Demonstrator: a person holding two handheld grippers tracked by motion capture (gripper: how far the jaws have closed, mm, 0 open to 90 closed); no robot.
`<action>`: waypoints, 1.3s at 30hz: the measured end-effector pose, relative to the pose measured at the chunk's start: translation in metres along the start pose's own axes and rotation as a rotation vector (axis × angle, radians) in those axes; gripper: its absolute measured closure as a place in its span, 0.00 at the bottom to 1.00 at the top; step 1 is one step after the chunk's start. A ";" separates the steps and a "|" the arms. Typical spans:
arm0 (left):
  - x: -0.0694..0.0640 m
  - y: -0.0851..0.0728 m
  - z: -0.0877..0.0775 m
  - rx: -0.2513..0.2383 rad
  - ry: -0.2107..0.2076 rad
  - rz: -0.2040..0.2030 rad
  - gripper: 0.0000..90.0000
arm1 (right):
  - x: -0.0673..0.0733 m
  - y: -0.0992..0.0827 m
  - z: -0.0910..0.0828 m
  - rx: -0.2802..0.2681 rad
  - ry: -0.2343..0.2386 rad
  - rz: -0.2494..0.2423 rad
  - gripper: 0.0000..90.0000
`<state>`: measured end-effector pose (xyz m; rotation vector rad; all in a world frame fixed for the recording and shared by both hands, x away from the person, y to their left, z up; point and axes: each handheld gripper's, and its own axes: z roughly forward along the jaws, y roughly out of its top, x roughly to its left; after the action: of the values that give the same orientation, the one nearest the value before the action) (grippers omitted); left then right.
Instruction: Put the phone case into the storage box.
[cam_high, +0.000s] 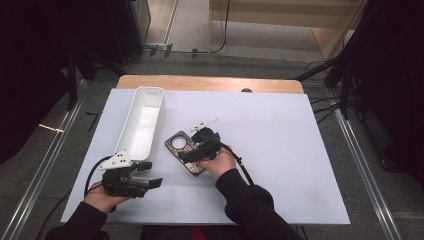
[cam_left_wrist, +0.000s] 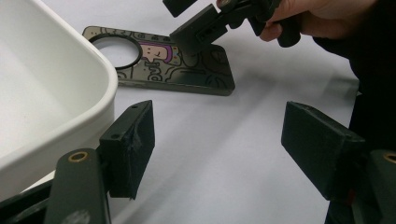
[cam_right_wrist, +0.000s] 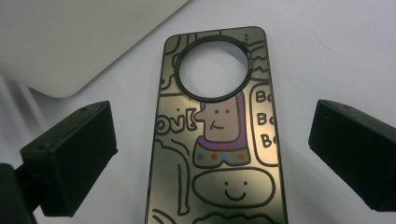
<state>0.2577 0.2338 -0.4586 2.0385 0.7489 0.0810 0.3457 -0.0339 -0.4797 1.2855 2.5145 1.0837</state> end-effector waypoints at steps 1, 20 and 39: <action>0.000 0.000 0.000 0.000 -0.001 0.000 0.28 | 0.000 0.000 0.000 -0.001 -0.001 0.000 0.00; -0.001 0.000 0.000 0.001 -0.004 0.001 0.28 | 0.001 -0.003 0.011 0.080 0.003 -0.021 0.00; -0.001 0.000 0.000 0.003 -0.006 0.006 0.28 | 0.004 -0.006 0.020 0.156 -0.038 -0.061 0.00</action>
<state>0.2569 0.2334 -0.4583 2.0428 0.7394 0.0775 0.3472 -0.0228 -0.4976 1.2432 2.6360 0.8581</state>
